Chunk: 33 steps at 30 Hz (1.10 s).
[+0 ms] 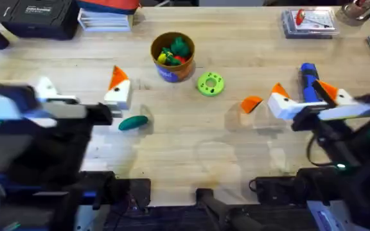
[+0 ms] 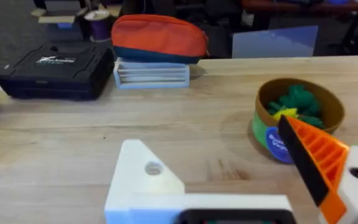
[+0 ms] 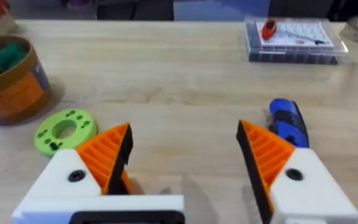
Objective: Pick up the gripper from the table and insert it into the empty holder that is missing its gripper. Then pick up a screw, insert it into the mounting hole, and use the screwdriver to tighten it. Finally, clean up the table by picking up the vegetable and placing it into the bucket.
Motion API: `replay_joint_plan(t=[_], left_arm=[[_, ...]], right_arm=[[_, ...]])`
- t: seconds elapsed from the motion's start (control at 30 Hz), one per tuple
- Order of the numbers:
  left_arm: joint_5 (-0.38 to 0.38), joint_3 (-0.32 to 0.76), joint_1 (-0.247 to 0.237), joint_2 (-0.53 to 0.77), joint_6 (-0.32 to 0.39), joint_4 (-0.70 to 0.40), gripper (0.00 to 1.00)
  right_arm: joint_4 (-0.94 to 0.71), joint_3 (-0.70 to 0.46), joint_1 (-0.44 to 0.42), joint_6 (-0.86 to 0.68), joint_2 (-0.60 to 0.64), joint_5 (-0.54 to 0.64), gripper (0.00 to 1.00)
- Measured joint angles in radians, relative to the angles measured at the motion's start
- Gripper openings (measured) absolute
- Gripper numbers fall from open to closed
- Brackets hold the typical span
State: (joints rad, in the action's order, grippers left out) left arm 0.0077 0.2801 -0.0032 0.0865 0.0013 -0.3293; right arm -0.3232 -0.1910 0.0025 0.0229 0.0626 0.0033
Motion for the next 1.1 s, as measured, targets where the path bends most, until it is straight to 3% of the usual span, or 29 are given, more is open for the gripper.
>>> replay_joint_plan(t=[0.2, 0.37, 0.5, 0.67, 0.7, 0.87, 0.9, 1.03, 1.07, 1.1], left_arm=[[0.086, 0.389, 0.000, 0.292, 0.028, -0.426, 0.927], [0.170, 0.598, 0.000, 0.561, 0.142, -0.745, 0.928], [0.192, 0.656, -0.001, 0.710, 0.193, -0.863, 0.928], [0.204, 0.657, -0.001, 0.837, 0.216, -0.900, 0.927], [0.209, 0.657, -0.001, 0.851, 0.217, -0.900, 0.878], [0.236, 0.657, -0.001, 0.868, 0.254, -0.887, 0.112], [0.239, 0.657, -0.002, 0.867, 0.270, -0.880, 0.136], [0.303, 0.657, -0.028, 0.867, 0.273, -0.821, 0.772], [0.327, 0.657, -0.040, 0.867, 0.274, -0.796, 0.909], [0.364, 0.657, -0.058, 0.867, 0.274, -0.759, 0.970]], right_arm=[[-0.354, -0.387, 0.000, 0.004, 0.200, -0.002, 0.993], [-0.585, -0.621, 0.000, 0.004, 0.369, -0.002, 0.993], [-0.605, -0.663, 0.000, 0.001, 0.431, -0.002, 0.993], [-0.614, -0.663, 0.000, -0.004, 0.439, -0.002, 0.994], [-0.615, -0.663, 0.000, -0.004, 0.440, -0.002, 0.994], [-0.617, -0.663, 0.000, -0.004, 0.440, -0.002, 0.994], [-0.619, -0.663, 0.000, -0.005, 0.440, -0.002, 0.994], [-0.627, -0.663, 0.000, -0.005, 0.439, -0.002, 0.994], [-0.632, -0.663, 0.000, -0.005, 0.440, -0.002, 0.994], [-0.641, -0.663, 0.000, -0.004, 0.439, -0.002, 0.994]])
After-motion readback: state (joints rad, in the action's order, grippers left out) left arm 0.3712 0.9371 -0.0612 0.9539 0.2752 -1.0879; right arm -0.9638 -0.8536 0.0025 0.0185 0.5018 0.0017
